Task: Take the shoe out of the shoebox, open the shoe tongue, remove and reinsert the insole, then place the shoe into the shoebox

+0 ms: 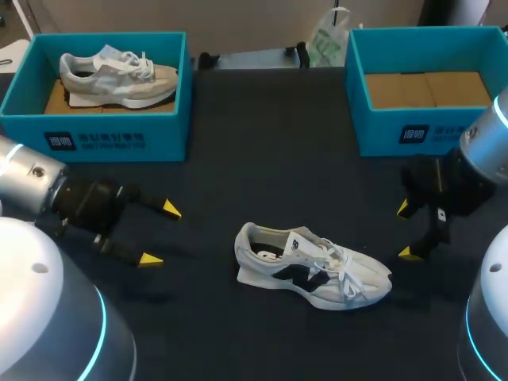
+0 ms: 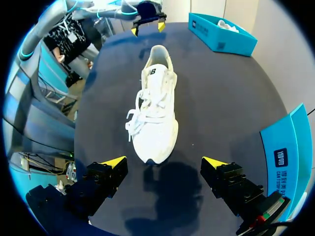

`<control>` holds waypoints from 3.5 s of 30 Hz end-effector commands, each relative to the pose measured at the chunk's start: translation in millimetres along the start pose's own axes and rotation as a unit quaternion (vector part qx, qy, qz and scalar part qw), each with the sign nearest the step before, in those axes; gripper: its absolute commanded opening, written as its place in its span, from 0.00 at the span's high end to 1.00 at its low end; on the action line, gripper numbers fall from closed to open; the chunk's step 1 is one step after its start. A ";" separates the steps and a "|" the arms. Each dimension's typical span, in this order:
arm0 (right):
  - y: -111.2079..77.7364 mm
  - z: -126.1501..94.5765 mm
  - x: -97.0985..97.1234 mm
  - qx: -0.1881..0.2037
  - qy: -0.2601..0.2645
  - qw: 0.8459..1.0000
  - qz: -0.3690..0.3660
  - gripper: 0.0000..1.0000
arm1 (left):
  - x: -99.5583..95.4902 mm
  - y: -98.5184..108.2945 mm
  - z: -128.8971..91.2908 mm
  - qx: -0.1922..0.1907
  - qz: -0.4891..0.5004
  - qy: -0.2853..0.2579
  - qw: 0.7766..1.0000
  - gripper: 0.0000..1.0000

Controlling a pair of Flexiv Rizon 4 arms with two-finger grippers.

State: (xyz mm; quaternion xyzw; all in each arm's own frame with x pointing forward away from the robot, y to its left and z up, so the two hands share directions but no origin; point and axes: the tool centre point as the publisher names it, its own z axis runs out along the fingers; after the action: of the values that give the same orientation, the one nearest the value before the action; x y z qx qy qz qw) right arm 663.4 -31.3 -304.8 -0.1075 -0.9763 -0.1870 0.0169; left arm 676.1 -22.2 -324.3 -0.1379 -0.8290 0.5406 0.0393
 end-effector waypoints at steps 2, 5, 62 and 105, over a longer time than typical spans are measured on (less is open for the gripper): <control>-0.2 -0.2 1.2 0.000 -0.001 1.000 0.000 0.00 | 1.1 7.6 7.6 -0.007 -0.010 -0.005 1.000 0.00; -0.2 -0.2 1.2 0.000 -0.001 1.000 0.000 0.00 | -4.1 20.2 13.2 0.013 -0.051 -0.011 0.999 0.00; -0.2 -0.2 1.2 0.000 -0.001 1.000 0.000 0.00 | -28.5 54.9 76.6 0.118 -0.135 -0.123 0.976 0.00; -0.2 -0.2 1.2 0.000 -0.001 1.000 0.000 0.00 | -55.8 44.7 145.1 0.114 -0.086 0.004 0.990 0.00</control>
State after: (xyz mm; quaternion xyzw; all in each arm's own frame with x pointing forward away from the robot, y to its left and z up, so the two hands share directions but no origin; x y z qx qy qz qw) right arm 663.4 -31.3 -304.8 -0.1075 -0.9763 -0.1870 0.0169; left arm 704.6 -145.4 -416.6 -0.0612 -0.7714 0.6252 0.1021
